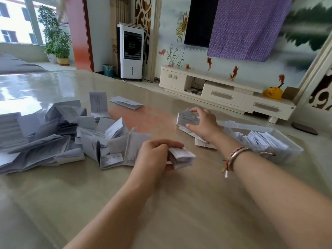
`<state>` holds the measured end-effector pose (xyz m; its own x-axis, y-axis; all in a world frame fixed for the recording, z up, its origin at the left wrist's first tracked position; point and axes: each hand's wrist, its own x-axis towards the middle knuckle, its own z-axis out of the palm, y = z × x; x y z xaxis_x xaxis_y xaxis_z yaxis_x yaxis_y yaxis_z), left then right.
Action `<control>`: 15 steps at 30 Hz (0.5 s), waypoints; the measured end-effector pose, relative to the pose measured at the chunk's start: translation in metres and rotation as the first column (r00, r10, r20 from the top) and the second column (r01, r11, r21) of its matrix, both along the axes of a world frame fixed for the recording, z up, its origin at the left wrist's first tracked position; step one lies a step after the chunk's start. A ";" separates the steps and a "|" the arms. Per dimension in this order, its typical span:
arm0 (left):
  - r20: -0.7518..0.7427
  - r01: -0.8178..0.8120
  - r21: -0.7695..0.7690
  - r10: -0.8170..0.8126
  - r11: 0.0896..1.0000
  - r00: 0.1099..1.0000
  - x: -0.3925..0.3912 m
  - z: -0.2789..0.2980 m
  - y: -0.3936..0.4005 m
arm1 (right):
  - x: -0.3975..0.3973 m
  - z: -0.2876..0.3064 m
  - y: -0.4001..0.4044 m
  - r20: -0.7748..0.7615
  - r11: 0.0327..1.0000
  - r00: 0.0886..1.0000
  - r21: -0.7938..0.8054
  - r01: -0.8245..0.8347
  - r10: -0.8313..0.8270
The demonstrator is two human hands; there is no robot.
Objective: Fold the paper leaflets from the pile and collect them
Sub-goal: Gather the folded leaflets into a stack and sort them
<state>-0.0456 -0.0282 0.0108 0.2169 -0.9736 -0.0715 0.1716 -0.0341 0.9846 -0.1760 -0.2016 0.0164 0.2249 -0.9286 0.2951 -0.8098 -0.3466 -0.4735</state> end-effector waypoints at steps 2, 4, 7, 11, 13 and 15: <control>0.030 -0.017 0.075 0.015 0.997 0.999 -0.001 -0.002 -0.005 | 0.005 -0.001 -0.012 -0.057 0.999 0.998 0.042 0.016 -0.014; 0.139 -0.043 0.080 0.032 0.996 0.990 -0.002 -0.009 -0.007 | 0.011 -0.002 -0.021 -0.050 0.999 0.998 0.030 0.029 -0.027; 0.391 -0.092 -0.033 0.098 0.995 0.915 0.000 -0.017 -0.010 | 0.012 0.008 -0.012 0.123 1.000 0.992 -0.012 0.005 -0.004; 0.543 -0.130 -0.089 0.158 0.987 0.825 -0.005 -0.011 -0.006 | -0.009 0.035 0.045 0.515 0.970 0.856 0.186 -0.154 0.037; 0.527 -0.113 -0.145 0.174 0.983 0.832 -0.008 -0.007 -0.003 | -0.026 0.045 0.072 0.568 0.911 0.823 0.345 -0.227 -0.010; 0.507 -0.085 -0.196 0.175 0.977 0.844 -0.012 -0.004 0.000 | -0.035 0.047 0.090 0.562 0.829 0.826 0.479 -0.289 -0.037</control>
<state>-0.0581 -0.0284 0.0066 0.3041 -0.9218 0.2404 -0.3742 0.1165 0.9200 -0.2108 -0.1117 0.0638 0.3119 -0.9425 -0.1197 -0.3400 0.0070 -0.9404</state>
